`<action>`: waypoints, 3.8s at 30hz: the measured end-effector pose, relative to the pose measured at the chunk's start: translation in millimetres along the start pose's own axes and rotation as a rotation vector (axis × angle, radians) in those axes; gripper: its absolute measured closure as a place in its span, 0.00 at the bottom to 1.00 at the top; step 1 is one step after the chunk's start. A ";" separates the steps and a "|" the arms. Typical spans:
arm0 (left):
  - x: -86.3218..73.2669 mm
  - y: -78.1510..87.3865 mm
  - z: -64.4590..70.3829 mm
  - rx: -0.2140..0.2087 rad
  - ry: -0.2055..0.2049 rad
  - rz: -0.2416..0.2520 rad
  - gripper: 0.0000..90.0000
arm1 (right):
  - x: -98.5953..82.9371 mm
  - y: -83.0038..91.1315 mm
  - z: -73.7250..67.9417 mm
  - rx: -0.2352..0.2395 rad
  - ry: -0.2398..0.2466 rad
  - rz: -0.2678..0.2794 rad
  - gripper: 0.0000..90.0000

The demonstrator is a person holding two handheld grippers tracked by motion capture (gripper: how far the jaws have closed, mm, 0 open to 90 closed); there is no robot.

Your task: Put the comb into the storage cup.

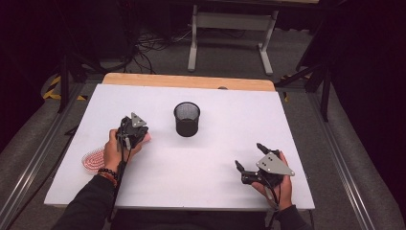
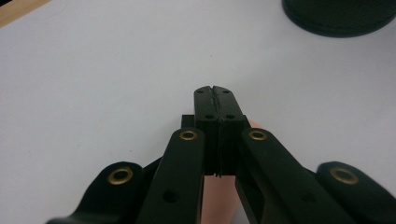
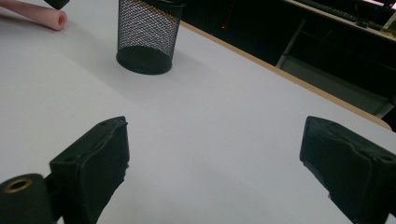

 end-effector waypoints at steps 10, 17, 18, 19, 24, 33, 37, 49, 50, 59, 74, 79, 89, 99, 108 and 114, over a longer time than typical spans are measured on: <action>2.8 5.6 3.6 -0.054 -0.020 -0.016 1.00 | -1.3 -1.2 1.0 0.005 -0.005 -0.014 0.10; 4.4 -2.8 -6.1 -0.029 0.024 -0.054 1.00 | -1.6 -2.7 -1.3 0.008 0.004 -0.026 0.10; 4.6 -2.4 -5.0 -0.023 0.017 -0.057 1.00 | -1.6 -3.0 -1.1 0.009 0.005 -0.026 0.10; 4.7 -1.5 -3.2 -0.026 0.005 -0.062 1.00 | -1.9 -3.4 -0.8 0.009 0.005 -0.028 0.10; 5.8 2.4 0.3 -0.049 -0.030 -0.079 1.00 | -3.6 -2.9 0.7 0.028 -0.003 -0.022 0.10; 1.6 -2.1 3.4 -0.126 -0.093 -0.201 1.00 | -2.0 -3.2 -3.4 0.014 0.019 -0.030 0.10; 2.1 -0.7 6.0 -0.116 -0.101 -0.195 1.00 | -3.5 -4.9 -2.7 0.015 0.022 -0.042 0.10; -7.1 9.5 21.0 -0.158 -0.165 -0.173 1.00 | -2.4 -3.9 -4.6 0.009 0.035 -0.044 0.10; -8.1 11.1 23.4 -0.163 -0.166 -0.169 1.00 | -2.4 -4.1 -4.7 0.010 0.036 -0.045 0.10; -14.6 20.2 49.1 -0.182 -0.275 -0.142 1.00 | -2.8 -3.9 -4.4 0.007 0.045 -0.047 0.10; -42.4 35.7 61.5 -0.257 -0.332 -0.123 1.00 | -4.0 -6.0 -5.0 0.001 0.065 -0.070 0.10; -50.2 35.5 62.8 -0.267 -0.345 -0.135 1.00 | -4.2 -6.2 -5.1 0.000 0.067 -0.072 0.10; -58.8 38.1 64.9 -0.271 -0.368 -0.131 1.00 | -4.9 -7.5 -5.5 0.000 0.073 -0.082 0.10; -66.6 42.2 64.8 -0.302 -0.385 -0.122 1.00 | -4.8 -8.2 -6.4 -0.001 0.082 -0.087 0.10; -76.2 46.3 59.9 -0.316 -0.378 -0.117 1.00 | -5.4 -9.2 -6.8 0.002 0.081 -0.093 0.10; -83.4 48.9 53.7 -0.331 -0.369 -0.116 1.00 | -5.5 -9.7 -7.1 0.001 0.085 -0.097 0.10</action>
Point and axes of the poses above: each handheld gripper's, and its own axes: y roughly backward along the jaws, x roughly out of its top, z roughly to its right, the point moved 2 cm from there along -y, roughly forward along the jaws, and after that the axes turned 12 degrees about -z, right-handed, at the moved point
